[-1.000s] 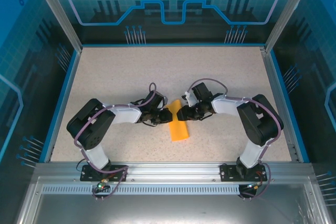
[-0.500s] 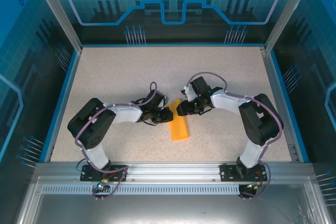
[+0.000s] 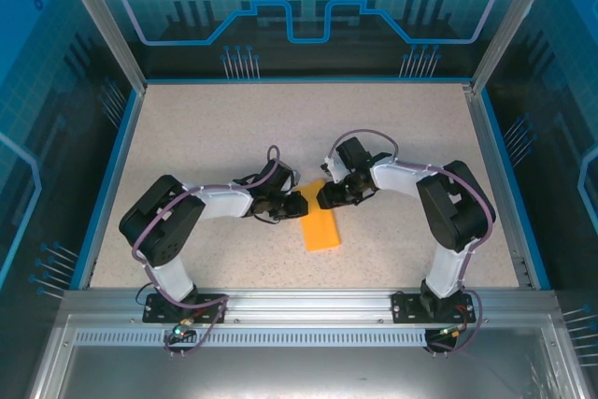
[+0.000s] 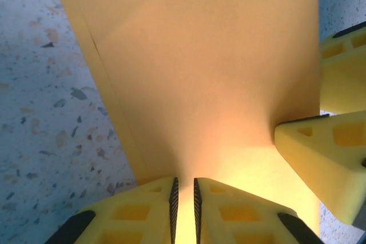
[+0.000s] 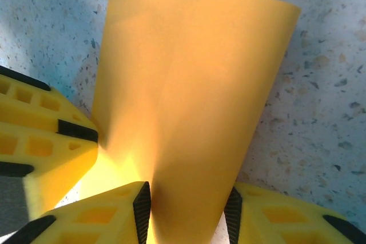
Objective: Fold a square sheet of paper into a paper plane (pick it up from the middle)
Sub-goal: Hold the square sheet of paper at the center of the table.
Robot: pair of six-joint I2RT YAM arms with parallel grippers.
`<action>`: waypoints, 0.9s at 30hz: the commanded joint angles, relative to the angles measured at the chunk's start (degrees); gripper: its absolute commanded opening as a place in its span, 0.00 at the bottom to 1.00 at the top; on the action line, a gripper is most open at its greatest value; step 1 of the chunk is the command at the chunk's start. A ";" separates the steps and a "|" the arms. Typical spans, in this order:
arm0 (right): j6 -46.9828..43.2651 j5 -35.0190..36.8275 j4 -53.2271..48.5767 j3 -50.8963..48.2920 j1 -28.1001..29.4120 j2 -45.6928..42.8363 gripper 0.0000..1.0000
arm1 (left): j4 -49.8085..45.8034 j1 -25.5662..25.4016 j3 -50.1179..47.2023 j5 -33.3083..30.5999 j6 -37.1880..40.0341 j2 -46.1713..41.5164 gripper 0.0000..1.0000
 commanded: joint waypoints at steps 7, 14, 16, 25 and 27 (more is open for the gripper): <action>-2.99 1.61 -2.53 1.87 0.30 1.48 0.41 | -7.69 -0.43 3.37 -3.02 2.64 -7.49 0.21; -0.43 3.24 -2.15 2.10 1.13 1.76 0.43 | -9.47 -0.15 3.80 -4.44 2.03 -8.32 0.22; 0.07 3.71 -1.99 2.21 1.61 1.73 0.43 | -9.93 0.04 3.56 -5.13 1.63 -8.71 0.22; 2.58 5.53 -1.43 2.30 2.89 1.70 0.44 | -11.84 1.95 0.97 -6.32 -0.71 -11.87 0.23; 3.09 5.80 -1.36 2.30 3.00 1.71 0.44 | -11.83 2.34 0.01 -6.50 -1.10 -12.69 0.23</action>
